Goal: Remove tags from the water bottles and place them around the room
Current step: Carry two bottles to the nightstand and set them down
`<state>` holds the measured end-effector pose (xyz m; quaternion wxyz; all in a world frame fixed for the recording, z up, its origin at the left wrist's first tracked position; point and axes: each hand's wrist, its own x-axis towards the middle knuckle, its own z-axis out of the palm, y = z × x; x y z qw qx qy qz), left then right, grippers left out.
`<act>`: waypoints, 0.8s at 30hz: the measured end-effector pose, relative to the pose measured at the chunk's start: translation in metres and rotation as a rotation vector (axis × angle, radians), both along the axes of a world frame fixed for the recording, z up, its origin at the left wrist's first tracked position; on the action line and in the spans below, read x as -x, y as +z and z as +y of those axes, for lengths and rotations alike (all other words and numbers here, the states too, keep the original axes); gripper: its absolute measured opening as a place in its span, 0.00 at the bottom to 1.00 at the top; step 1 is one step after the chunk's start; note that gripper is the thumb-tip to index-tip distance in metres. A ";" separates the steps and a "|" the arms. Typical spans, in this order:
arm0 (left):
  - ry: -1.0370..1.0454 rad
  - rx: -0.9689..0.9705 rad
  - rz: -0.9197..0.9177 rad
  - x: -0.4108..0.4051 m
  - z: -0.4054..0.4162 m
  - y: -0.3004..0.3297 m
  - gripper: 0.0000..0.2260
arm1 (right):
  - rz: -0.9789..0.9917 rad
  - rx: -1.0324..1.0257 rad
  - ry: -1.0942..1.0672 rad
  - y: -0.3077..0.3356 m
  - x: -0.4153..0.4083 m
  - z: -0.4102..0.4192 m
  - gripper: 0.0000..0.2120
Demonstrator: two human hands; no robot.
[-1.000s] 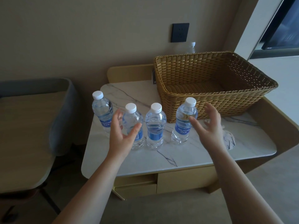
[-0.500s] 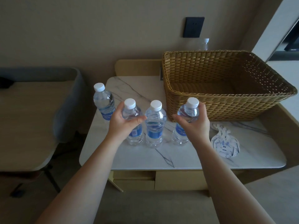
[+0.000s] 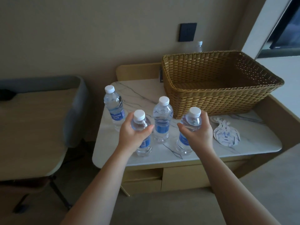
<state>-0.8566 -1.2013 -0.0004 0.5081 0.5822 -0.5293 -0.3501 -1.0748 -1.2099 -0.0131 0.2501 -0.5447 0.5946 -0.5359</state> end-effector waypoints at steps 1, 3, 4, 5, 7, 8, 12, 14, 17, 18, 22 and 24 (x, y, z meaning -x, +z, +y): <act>-0.017 0.015 -0.005 -0.001 0.004 0.000 0.19 | 0.005 -0.001 -0.013 0.001 -0.004 0.008 0.24; -0.054 0.045 -0.006 -0.004 0.013 0.001 0.16 | 0.014 0.004 -0.050 0.002 -0.012 0.024 0.23; -0.076 0.055 -0.004 -0.006 0.017 0.001 0.15 | 0.011 0.004 -0.072 0.002 -0.015 0.033 0.22; -0.101 0.062 -0.004 -0.007 0.023 0.001 0.15 | -0.003 0.001 -0.095 0.001 -0.018 0.042 0.22; -0.152 0.076 -0.004 -0.009 0.033 0.002 0.15 | -0.052 -0.009 -0.147 0.002 -0.021 0.061 0.21; -0.177 0.081 -0.001 -0.008 0.039 0.002 0.15 | -0.070 -0.016 -0.171 0.001 -0.021 0.071 0.21; -0.343 0.079 0.026 0.007 0.057 0.003 0.16 | -0.119 -0.031 -0.279 -0.003 -0.012 0.116 0.21; -0.427 0.063 0.058 0.024 0.067 0.005 0.17 | -0.123 -0.018 -0.369 -0.003 -0.002 0.140 0.21; -0.541 0.019 0.103 0.058 0.084 0.006 0.16 | -0.120 -0.008 -0.527 0.000 0.018 0.178 0.22; -0.581 0.019 0.092 0.071 0.090 0.005 0.15 | -0.127 -0.005 -0.576 0.000 0.025 0.192 0.21; -0.758 0.018 0.080 0.126 0.120 0.004 0.15 | -0.146 -0.006 -0.768 0.002 0.059 0.250 0.21; -0.841 0.022 0.094 0.156 0.138 0.003 0.14 | -0.132 0.008 -0.880 0.005 0.077 0.280 0.21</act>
